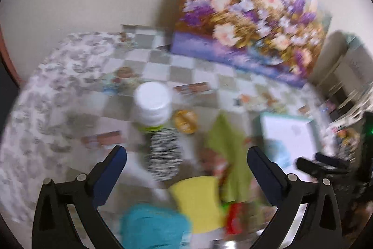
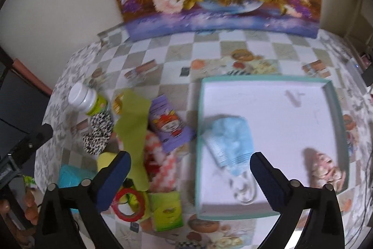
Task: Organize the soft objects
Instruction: 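Move both tools back toward the pile of items, then grasp the leopard scrunchie with the left tool while the right tool grasps the green cloth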
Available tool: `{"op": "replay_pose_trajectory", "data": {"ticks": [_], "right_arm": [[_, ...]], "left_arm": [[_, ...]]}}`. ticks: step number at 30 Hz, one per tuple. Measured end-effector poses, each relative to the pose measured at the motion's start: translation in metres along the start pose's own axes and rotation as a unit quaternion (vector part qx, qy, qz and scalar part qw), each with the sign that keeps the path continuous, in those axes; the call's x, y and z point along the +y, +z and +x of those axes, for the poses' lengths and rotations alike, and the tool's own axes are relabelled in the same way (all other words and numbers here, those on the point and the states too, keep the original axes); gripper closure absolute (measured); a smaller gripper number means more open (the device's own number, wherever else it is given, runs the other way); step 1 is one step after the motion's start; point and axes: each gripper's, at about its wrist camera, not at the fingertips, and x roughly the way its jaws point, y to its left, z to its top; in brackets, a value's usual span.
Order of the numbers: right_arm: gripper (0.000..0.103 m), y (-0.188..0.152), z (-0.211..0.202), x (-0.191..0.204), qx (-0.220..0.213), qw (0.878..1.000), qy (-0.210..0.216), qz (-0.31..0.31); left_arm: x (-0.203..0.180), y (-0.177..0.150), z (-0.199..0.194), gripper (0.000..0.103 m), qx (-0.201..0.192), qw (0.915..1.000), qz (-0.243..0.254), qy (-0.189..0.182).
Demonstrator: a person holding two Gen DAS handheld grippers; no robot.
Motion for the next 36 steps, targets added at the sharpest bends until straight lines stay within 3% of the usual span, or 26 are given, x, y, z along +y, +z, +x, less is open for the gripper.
{"op": "replay_pose_trajectory", "data": {"ticks": [2, 4, 11, 17, 26, 28, 30, 36], "right_arm": [[0.0, -0.002, 0.006, 0.006, 0.006, 1.0, 0.005, -0.006], [0.0, -0.002, 0.008, 0.01, 0.005, 1.0, 0.005, -0.011], [0.0, -0.004, 0.022, 0.03, 0.017, 0.998, 0.056, -0.014], [0.001, -0.002, 0.041, 0.045, 0.026, 0.997, 0.066, -0.025], [0.023, -0.004, 0.074, 0.06, 0.059, 0.995, 0.064, -0.052], [0.032, -0.005, 0.079, 0.063, 0.063, 0.994, 0.064, -0.057], [0.042, -0.005, 0.083, 0.065, 0.067, 0.994, 0.064, -0.064], [0.067, -0.008, 0.09, 0.068, 0.072, 0.993, 0.064, -0.073]], "left_arm": [[0.006, -0.003, 0.001, 0.0, -0.007, 0.9984, 0.021, 0.052], [0.015, -0.005, 0.004, 0.0, -0.007, 0.9965, 0.024, 0.079], [0.036, 0.0, 0.024, 0.0, 0.032, 0.9948, 0.026, 0.093], [0.034, 0.009, 0.057, 0.0, 0.108, 0.9898, 0.026, 0.089], [0.025, 0.011, 0.112, 0.001, 0.183, 0.9803, 0.021, 0.071], [0.026, 0.009, 0.123, 0.003, 0.196, 0.978, 0.015, 0.069], [0.03, 0.006, 0.135, 0.015, 0.214, 0.9749, 0.002, 0.059], [0.035, 0.0, 0.149, 0.03, 0.234, 0.9713, -0.027, 0.03]]}}
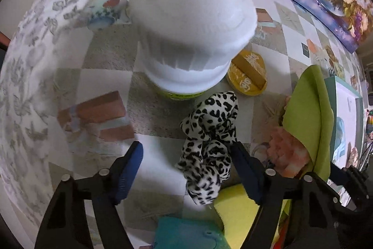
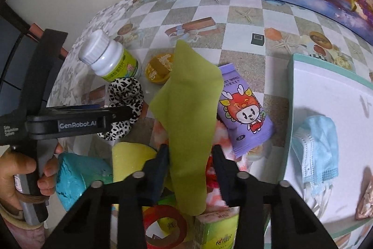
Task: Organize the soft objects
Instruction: 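Grasp the leopard scrunchie with the left tool while the right tool grasps the green cloth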
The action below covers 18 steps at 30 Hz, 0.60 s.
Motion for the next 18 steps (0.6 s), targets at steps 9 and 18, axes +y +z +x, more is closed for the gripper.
{"op": "replay_pose_trajectory", "data": {"ticks": [9, 18], "right_arm": [[0.091, 0.002, -0.01, 0.003, -0.018, 1.0, 0.01, -0.004], [0.094, 0.004, -0.031, 0.0, -0.041, 0.999, 0.029, 0.003]], "left_arm": [[-0.008, -0.002, 0.004, 0.052, 0.003, 0.9996, -0.011, -0.025], [-0.017, -0.007, 0.0, 0.066, 0.0, 0.9986, -0.045, -0.029]]}}
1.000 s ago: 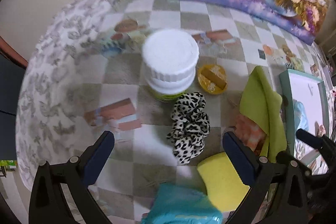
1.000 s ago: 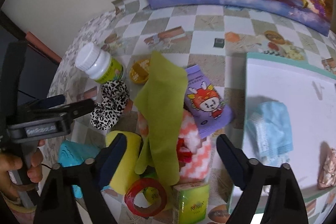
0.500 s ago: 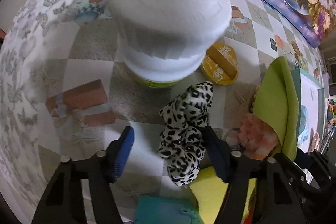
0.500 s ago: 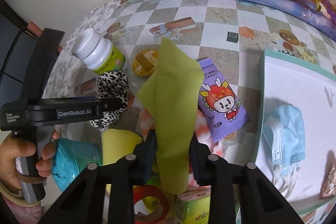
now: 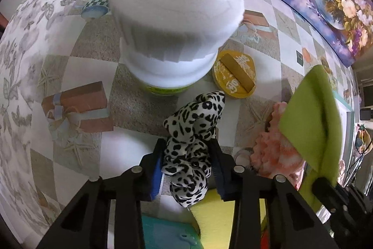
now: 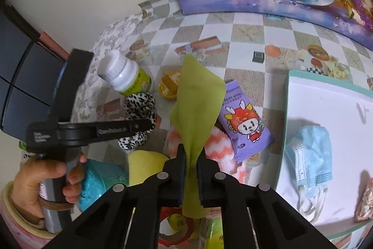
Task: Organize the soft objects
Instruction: 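Grasp the leopard scrunchie with the left tool while the right tool grasps the green cloth, then carry scrunchie and green cloth into the tray and open both tools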
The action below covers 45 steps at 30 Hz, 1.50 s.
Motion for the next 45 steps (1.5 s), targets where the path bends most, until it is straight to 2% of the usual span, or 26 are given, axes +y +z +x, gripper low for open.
{"op": "replay_pose_trajectory", "data": {"ticks": [7, 13, 18, 26, 29, 34, 41, 45], "right_arm": [[0.094, 0.003, -0.012, -0.003, -0.014, 1.0, 0.004, 0.003], [0.094, 0.005, -0.025, -0.014, -0.024, 0.999, 0.02, 0.022], [0.094, 0.006, -0.041, -0.018, -0.04, 0.998, 0.034, 0.029], [0.094, 0.007, -0.064, -0.028, -0.059, 0.997, 0.04, 0.043], [0.094, 0.008, -0.077, -0.033, -0.071, 0.995, 0.044, 0.05], [0.094, 0.009, -0.101, -0.049, -0.092, 0.994, 0.012, 0.062], [0.094, 0.006, -0.127, -0.094, -0.114, 0.988, -0.035, 0.103], [0.094, 0.0, -0.134, -0.126, -0.117, 0.983, -0.041, 0.135]], "left_arm": [[0.001, -0.009, -0.004, 0.071, -0.01, 0.9988, -0.046, -0.014], [0.007, -0.027, -0.015, 0.073, -0.032, 0.9957, -0.081, -0.032], [0.012, -0.044, -0.041, 0.073, -0.062, 0.992, -0.099, -0.049], [0.007, -0.056, -0.09, 0.073, -0.111, 0.9873, -0.1, -0.053], [-0.008, -0.056, -0.106, 0.073, -0.128, 0.9868, -0.086, -0.052], [-0.054, -0.05, -0.119, 0.073, -0.138, 0.9881, -0.039, -0.056], [-0.118, -0.056, -0.122, 0.073, -0.122, 0.9895, 0.014, -0.075], [-0.153, -0.059, -0.117, 0.073, -0.112, 0.9899, 0.039, -0.078]]}}
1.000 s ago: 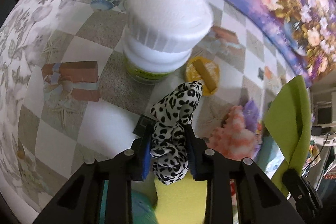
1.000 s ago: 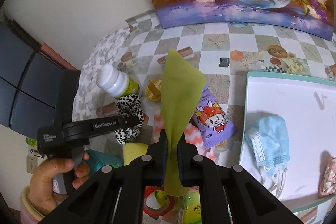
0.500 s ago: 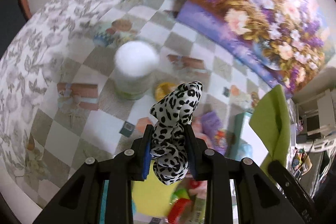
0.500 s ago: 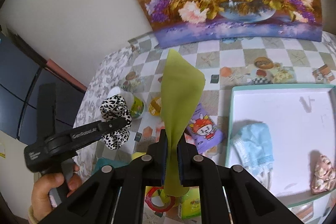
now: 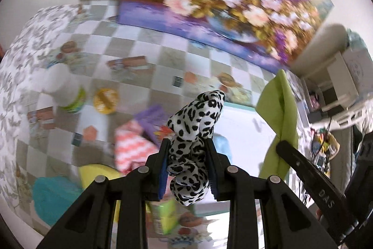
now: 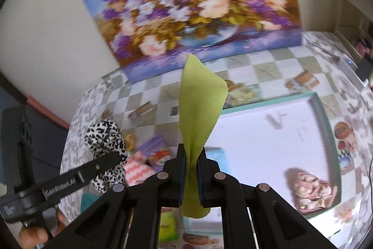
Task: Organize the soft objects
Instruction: 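Carry scrunchie and green cloth into the tray and open both tools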
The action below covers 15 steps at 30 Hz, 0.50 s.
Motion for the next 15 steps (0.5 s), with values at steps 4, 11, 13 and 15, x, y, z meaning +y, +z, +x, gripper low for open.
{"op": "replay_pose_trajectory", "data": {"ticks": [4, 11, 13, 15], "right_arm": [[0.094, 0.004, -0.004, -0.031, -0.002, 0.999, -0.018, 0.033], [0.094, 0.007, -0.004, -0.086, 0.005, 0.995, -0.058, 0.084], [0.094, 0.006, -0.001, -0.097, 0.011, 0.993, -0.068, 0.093], [0.094, 0.004, 0.003, -0.11, 0.019, 0.992, -0.074, 0.104]], "left_arm": [[-0.031, -0.003, 0.014, 0.073, 0.015, 0.9996, 0.024, -0.003], [-0.08, -0.018, 0.057, 0.073, 0.047, 0.9975, 0.053, -0.006], [-0.09, -0.023, 0.073, 0.073, 0.057, 0.9968, 0.056, -0.003], [-0.098, -0.027, 0.087, 0.073, 0.065, 0.9963, 0.056, -0.002]]}}
